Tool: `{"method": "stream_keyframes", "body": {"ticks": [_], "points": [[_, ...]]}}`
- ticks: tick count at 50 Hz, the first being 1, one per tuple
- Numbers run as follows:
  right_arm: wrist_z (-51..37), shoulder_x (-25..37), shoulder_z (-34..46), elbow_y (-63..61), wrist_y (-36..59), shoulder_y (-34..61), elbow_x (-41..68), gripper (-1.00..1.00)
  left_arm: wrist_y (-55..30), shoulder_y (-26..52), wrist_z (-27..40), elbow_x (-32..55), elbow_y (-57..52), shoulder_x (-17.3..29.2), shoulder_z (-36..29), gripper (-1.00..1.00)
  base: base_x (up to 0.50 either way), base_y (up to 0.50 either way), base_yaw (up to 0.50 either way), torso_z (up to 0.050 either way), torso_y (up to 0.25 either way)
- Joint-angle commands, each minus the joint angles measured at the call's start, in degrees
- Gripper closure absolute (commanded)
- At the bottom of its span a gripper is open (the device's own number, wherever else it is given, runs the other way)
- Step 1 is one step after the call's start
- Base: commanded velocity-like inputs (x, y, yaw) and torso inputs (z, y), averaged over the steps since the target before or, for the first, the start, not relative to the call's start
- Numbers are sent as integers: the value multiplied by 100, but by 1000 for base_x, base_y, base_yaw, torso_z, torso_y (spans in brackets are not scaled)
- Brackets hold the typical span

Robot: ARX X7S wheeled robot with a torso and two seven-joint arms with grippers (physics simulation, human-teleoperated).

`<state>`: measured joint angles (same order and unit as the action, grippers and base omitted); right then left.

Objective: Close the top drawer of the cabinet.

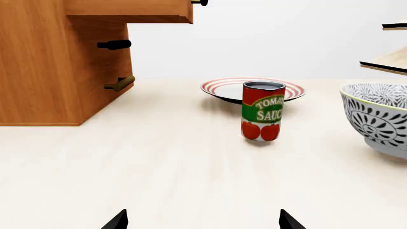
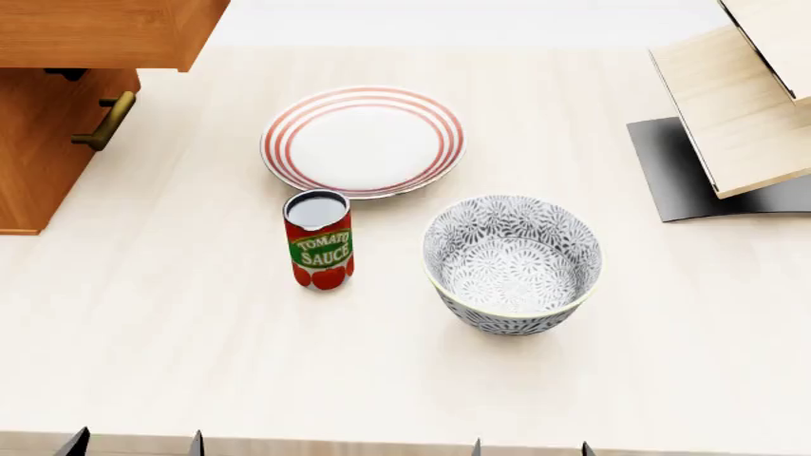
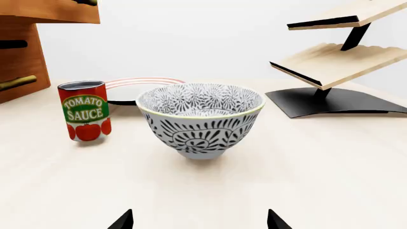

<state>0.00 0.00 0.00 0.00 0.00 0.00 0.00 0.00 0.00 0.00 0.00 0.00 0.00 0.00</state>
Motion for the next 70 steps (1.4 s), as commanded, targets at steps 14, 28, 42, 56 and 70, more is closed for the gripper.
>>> {"method": "stream_keyframes", "body": {"ticks": [14, 28, 42, 56, 70], "points": [[-95, 297, 247, 30, -149, 56, 599, -100, 414, 101, 354, 272, 139, 354, -472, -100, 0, 0, 0, 0, 0], [-316, 521, 114, -708, 525, 866, 960, -100, -427, 925, 470, 308, -945, 446, -715, -100, 0, 0, 0, 0, 0], [-895, 452, -229, -1666, 1148, 1409, 1439, -100, -1789, 2788, 406, -612, -1376, 566, -1620, -100, 0, 0, 0, 0, 0], [-1355, 460, -235, -1843, 1624, 1624, 1620, -100, -2059, 5073, 208, -1773, 139, 662, -2789, -100, 0, 0, 0, 0, 0], [-1487, 560, -286, -2031, 1652, 1636, 1868, -100, -1995, 6447, -299, -3017, 1842, 580, -4436, -100, 0, 0, 0, 0, 0]]}}
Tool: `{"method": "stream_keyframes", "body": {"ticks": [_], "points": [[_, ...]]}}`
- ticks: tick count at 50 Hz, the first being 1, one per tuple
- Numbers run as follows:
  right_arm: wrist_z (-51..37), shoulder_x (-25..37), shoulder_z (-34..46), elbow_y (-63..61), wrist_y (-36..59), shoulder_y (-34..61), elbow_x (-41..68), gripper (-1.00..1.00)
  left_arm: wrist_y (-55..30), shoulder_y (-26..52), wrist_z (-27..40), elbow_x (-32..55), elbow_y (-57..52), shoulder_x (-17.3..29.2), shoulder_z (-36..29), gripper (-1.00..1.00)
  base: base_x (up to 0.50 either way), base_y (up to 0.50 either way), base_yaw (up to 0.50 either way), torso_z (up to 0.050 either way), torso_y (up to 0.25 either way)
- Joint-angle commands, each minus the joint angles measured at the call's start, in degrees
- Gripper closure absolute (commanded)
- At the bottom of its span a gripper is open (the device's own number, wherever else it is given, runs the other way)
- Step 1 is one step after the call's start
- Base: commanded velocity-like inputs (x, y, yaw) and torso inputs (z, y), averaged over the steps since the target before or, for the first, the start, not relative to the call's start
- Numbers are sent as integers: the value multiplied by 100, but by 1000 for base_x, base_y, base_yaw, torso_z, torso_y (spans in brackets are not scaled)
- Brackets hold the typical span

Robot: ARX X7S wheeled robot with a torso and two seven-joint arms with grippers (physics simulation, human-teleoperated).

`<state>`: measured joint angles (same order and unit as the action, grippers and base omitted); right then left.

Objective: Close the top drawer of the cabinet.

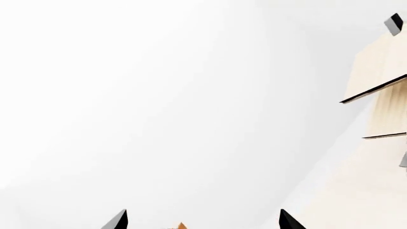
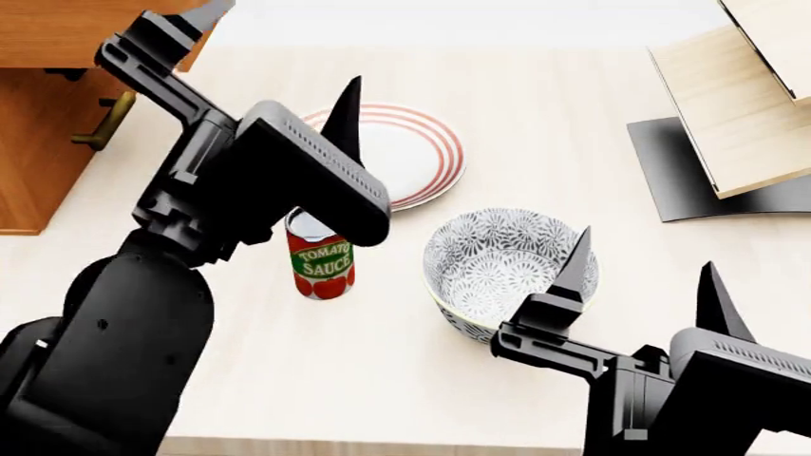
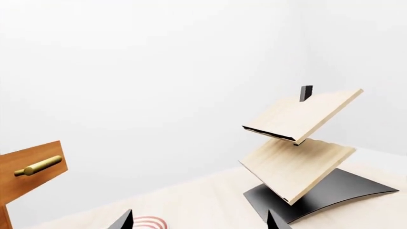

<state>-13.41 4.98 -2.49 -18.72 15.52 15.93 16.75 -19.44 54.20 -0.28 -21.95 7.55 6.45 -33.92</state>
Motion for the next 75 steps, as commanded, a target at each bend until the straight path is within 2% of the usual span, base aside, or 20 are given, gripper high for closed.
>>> {"method": "stream_keyframes", "body": {"ticks": [1, 5, 6, 7, 9, 10, 11, 21, 30, 41, 52, 75], "points": [[-159, 69, -31, -166, 112, 46, 205, -100, -40, 1062, -286, -896, 1160, -66, -1142, -100, 0, 0, 0, 0, 0], [-183, 118, -45, -224, 139, 39, 284, -100, -89, 1252, -477, -1364, 1476, -51, -1695, -100, 0, 0, 0, 0, 0], [-198, 136, -54, -280, 166, 25, 309, -100, -87, 1354, -579, -1574, 1612, -39, -1940, -100, 0, 0, 0, 0, 0], [-204, 169, -82, -358, 198, 11, 350, -100, -39, 1610, -927, -2024, 1879, 15, -2481, -100, 0, 0, 0, 0, 0], [-206, 194, -97, -390, 193, -16, 387, -100, -57, 1690, -1064, -2182, 1977, 25, -2670, -100, 0, 0, 0, 0, 0], [-279, 284, -251, -611, 301, -35, 478, -100, 157, 2289, -1734, -3042, 2837, -16, -3529, -100, 0, 0, 0, 0, 0], [-289, 289, -256, -618, 300, -38, 486, -100, 205, 2310, -1685, -3176, 3557, -62, -3879, -100, 0, 0, 0, 0, 0], [-389, 379, -316, -734, 303, -80, 538, -100, 272, 2357, -1755, -3295, 3444, 42, -4022, -100, 0, 0, 0, 0, 0], [-399, 418, -300, -684, 235, -72, 563, -100, 216, 2536, -1580, -3434, 3746, -81, -4095, -100, 0, 0, 0, 0, 0], [-448, 457, -289, -684, 225, -63, 626, -100, -106, 2710, -775, -2929, 4035, -520, -3372, -100, 0, 0, 0, 0, 0], [-440, 501, -266, -671, 194, -62, 713, -100, -199, 2701, -885, -2568, 3961, -567, -3232, -100, 3, 0, 0, 0, 0], [-586, 609, -214, -730, 248, -94, 742, -100, -251, 2522, -844, -2051, 4202, -570, -3377, -100, 434, 9, 0, 0, 0]]}}
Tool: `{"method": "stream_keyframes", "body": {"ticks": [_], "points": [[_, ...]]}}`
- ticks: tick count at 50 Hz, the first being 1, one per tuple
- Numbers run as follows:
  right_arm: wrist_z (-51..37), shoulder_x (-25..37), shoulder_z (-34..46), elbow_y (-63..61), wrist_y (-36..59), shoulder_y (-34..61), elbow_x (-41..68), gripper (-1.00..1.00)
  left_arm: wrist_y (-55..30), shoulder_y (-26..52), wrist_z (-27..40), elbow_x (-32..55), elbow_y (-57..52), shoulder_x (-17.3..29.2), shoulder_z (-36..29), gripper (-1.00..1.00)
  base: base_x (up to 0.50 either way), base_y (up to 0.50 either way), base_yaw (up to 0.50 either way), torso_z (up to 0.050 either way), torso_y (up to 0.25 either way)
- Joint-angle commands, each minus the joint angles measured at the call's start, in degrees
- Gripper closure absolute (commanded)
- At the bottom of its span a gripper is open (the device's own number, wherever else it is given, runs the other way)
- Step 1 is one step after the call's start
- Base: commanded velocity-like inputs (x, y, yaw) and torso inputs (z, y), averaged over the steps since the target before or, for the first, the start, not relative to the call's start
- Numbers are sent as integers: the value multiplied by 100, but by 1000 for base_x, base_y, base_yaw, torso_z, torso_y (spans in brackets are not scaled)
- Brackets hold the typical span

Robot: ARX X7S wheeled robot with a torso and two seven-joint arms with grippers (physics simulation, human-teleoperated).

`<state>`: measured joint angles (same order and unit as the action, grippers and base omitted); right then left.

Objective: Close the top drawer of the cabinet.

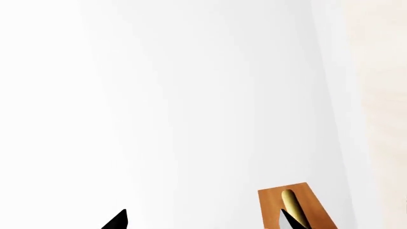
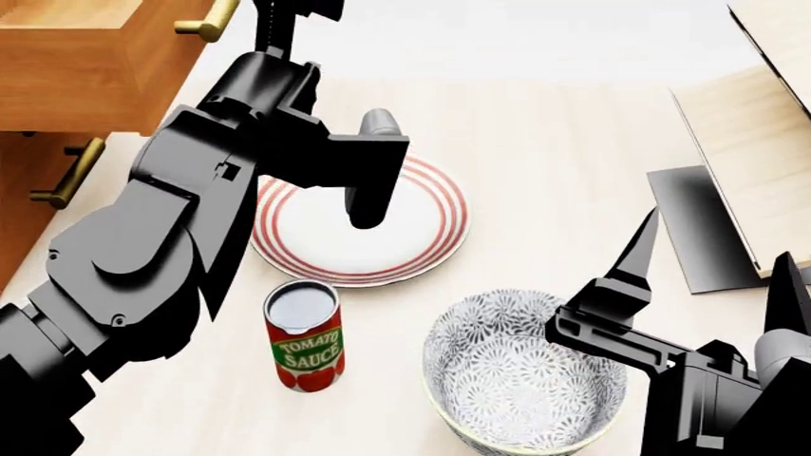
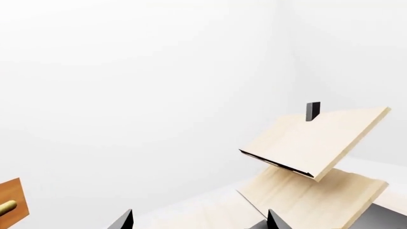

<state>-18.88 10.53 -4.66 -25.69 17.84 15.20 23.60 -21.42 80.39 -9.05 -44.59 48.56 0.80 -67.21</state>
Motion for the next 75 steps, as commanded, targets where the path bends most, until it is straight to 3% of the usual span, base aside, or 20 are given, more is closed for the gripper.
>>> {"method": "stream_keyframes", "body": {"ticks": [1, 15, 22, 26, 34, 39, 43, 46, 51, 75], "points": [[-44, 57, 10, -31, 18, -21, 54, -100, -46, -96, 39, 231, 113, -10, -56, -100, 500, 0, 0, 0, 0], [-147, 83, 18, -60, -56, -53, 23, -100, -320, -304, 261, 409, -115, 83, 29, -100, 352, 0, 0, 0, 0], [-155, 96, 56, 18, -76, -25, 21, -100, -221, -290, 718, 671, 502, -43, 185, -100, 0, 0, 0, 0, 0], [-173, 113, 61, -4, -46, -5, 56, -100, -194, -217, 1303, 1295, 797, -75, 60, -100, 0, 0, 0, 0, 0], [-154, 111, 89, 107, -126, 32, 71, -100, -408, 146, 2237, 3447, 1151, -79, -1025, -100, 0, 0, 0, 0, 0], [-165, 110, 119, 154, -136, 67, 75, -100, -396, 303, 2760, 4758, 1326, -79, -1351, -100, 0, 0, 0, 0, 0], [-179, 101, 151, 206, -121, 134, 89, -100, -965, 416, 3143, 5371, 1282, -80, -1796, -100, 0, 0, 0, 0, 0], [-186, 102, 167, 226, -120, 165, 99, -100, -1526, 429, 3145, 5301, 1176, -80, -2161, -100, 0, 0, 0, 0, 0], [-240, 107, 134, 157, -104, 160, 151, -100, -2005, 522, 3103, 5727, 1274, -80, -2038, -100, 0, 0, 0, 0, 0], [-403, 149, 169, -6, -60, 172, 247, -100, -2136, 350, 2695, 5523, 1978, -80, -2115, -100, 0, 0, 0, 0, 0]]}}
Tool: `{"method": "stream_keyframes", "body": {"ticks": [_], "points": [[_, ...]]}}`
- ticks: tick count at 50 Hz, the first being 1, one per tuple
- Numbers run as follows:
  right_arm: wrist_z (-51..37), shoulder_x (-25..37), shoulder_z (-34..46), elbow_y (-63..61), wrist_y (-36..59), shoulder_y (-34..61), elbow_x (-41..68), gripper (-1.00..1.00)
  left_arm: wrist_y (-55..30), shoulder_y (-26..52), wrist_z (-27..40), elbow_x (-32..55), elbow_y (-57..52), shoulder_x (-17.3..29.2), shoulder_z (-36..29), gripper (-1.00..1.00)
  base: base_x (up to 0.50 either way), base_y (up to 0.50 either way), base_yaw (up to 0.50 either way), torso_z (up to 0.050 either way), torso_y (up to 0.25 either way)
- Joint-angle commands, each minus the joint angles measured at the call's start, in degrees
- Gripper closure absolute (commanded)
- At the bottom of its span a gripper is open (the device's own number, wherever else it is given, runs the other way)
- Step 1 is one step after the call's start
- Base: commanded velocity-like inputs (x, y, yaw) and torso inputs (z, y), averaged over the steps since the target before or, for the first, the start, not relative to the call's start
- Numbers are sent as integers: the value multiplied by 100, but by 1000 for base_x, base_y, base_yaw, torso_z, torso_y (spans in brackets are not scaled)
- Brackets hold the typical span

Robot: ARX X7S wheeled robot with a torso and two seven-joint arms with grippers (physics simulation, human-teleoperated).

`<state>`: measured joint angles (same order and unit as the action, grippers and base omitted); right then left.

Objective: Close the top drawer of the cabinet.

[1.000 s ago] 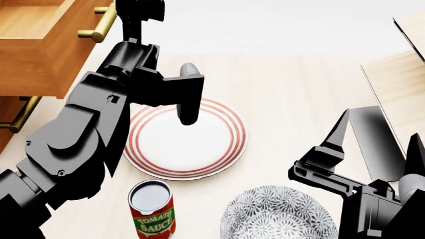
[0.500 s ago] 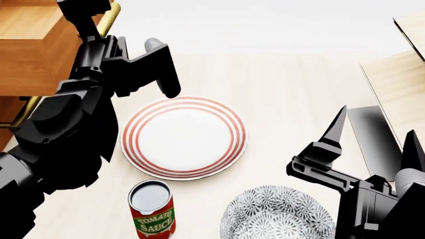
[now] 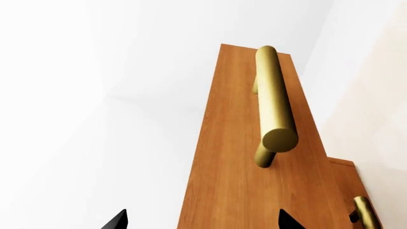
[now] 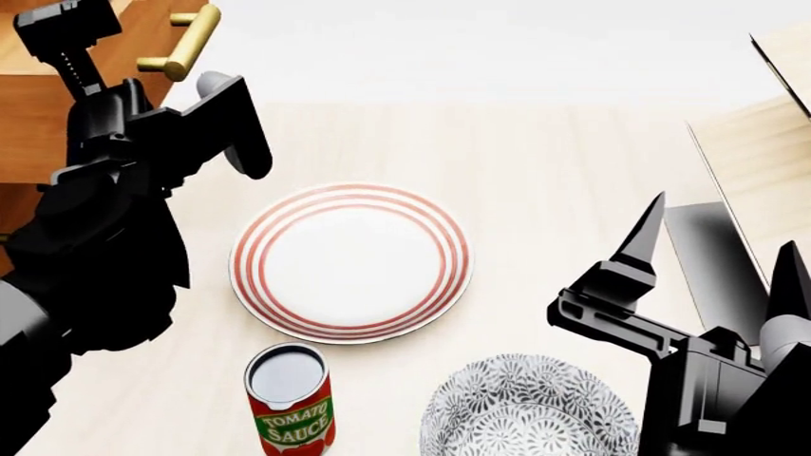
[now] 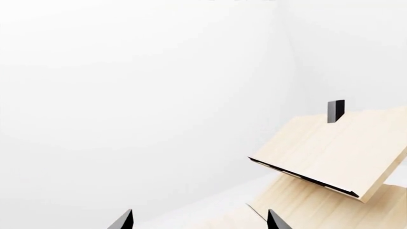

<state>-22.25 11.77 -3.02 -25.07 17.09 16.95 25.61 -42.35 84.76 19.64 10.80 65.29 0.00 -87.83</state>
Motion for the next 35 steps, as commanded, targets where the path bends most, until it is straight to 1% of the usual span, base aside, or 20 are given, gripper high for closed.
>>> {"method": "stream_keyframes", "body": {"ticks": [1, 15, 28, 32, 35], "points": [[-80, 28, 7, -90, 29, -5, 53, -100, -26, -96, -194, -46, 326, 1, -56, -100, 0, 0, 0, 0, 0], [-216, 116, -73, -369, 106, -138, 158, -100, 193, -299, -384, -761, 628, 1, -218, -100, 0, 0, 0, 0, 0], [-298, 177, -100, -536, 139, -221, 226, -100, 360, -355, -432, -752, 968, 3, -23, -100, 0, 0, 0, 0, 0], [-303, 192, -86, -542, 135, -230, 227, -100, 388, -400, -458, -710, 968, 29, 247, -100, 0, 0, 0, 0, 0], [-307, 206, -97, -552, 135, -237, 252, -100, 371, -458, -488, -790, 969, 62, 322, -100, 0, 0, 0, 0, 0]]}}
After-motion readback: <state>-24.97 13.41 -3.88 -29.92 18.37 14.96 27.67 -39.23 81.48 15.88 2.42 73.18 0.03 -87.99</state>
